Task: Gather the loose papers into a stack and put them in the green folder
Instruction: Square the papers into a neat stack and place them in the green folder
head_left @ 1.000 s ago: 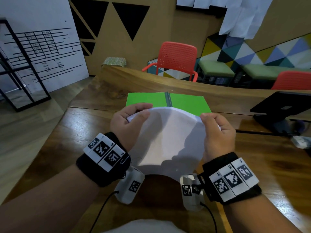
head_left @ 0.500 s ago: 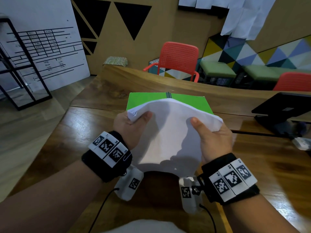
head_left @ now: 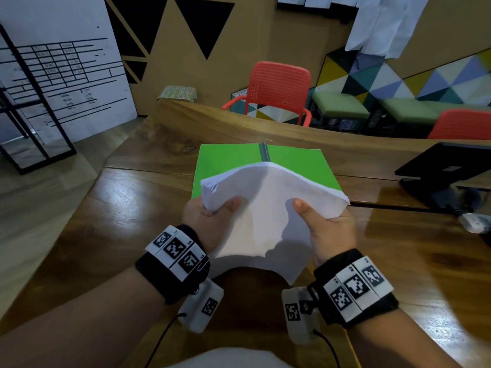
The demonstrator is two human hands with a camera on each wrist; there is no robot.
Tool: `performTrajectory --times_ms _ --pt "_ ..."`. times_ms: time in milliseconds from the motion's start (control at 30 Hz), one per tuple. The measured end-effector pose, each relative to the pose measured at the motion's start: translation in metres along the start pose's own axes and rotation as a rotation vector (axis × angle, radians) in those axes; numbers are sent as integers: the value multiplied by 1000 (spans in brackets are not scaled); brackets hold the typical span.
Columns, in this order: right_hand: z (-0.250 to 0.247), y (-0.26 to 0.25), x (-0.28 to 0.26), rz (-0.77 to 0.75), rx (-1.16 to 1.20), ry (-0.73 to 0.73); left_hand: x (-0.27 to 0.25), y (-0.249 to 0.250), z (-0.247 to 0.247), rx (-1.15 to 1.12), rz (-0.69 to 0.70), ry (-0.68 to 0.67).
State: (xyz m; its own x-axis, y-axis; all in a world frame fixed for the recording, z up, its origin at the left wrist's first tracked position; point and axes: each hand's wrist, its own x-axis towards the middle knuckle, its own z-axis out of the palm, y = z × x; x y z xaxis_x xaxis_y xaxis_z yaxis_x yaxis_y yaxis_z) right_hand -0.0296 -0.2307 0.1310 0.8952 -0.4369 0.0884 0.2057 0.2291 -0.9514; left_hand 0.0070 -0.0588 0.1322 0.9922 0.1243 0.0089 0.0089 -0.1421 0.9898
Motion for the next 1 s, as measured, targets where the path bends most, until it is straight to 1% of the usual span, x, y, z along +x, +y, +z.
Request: performTrajectory --times_ms 133,233,300,367,433,500,567,600,667,733,800,867,933,1000 --pt "0 -4 -1 -43 4 -21 3 -1 -5 -35 -33 5" --pt "0 -8 0 -114 11 -61 6 -1 -6 -79 5 30" --pt "-2 2 1 -79 -24 -35 7 -9 -3 -49 4 35" --pt "-4 14 0 -29 -47 20 5 -27 1 -41 -48 39" --pt "-3 21 0 -19 -66 44 1 -37 6 -50 -110 11" --pt "-5 25 5 -10 -66 54 2 -42 8 -59 -105 17" --pt "-7 25 15 22 -71 55 7 -36 7 -46 -82 38" --pt "-9 23 21 30 -72 49 11 -31 7 -46 -75 26" --pt "-15 17 35 18 -104 -15 20 -20 7 -38 -69 -9" --pt "-21 10 48 12 -203 -128 33 -5 8 -119 -81 -34" --pt "-25 12 59 69 -280 -235 54 7 9 -98 -62 -37" --pt "-28 23 67 145 -272 -321 77 12 12 -110 -92 21" --pt "-30 40 75 201 -296 -316 98 7 19 -122 -134 52" --pt "-29 55 88 210 -351 -262 116 1 26 -94 -157 7"
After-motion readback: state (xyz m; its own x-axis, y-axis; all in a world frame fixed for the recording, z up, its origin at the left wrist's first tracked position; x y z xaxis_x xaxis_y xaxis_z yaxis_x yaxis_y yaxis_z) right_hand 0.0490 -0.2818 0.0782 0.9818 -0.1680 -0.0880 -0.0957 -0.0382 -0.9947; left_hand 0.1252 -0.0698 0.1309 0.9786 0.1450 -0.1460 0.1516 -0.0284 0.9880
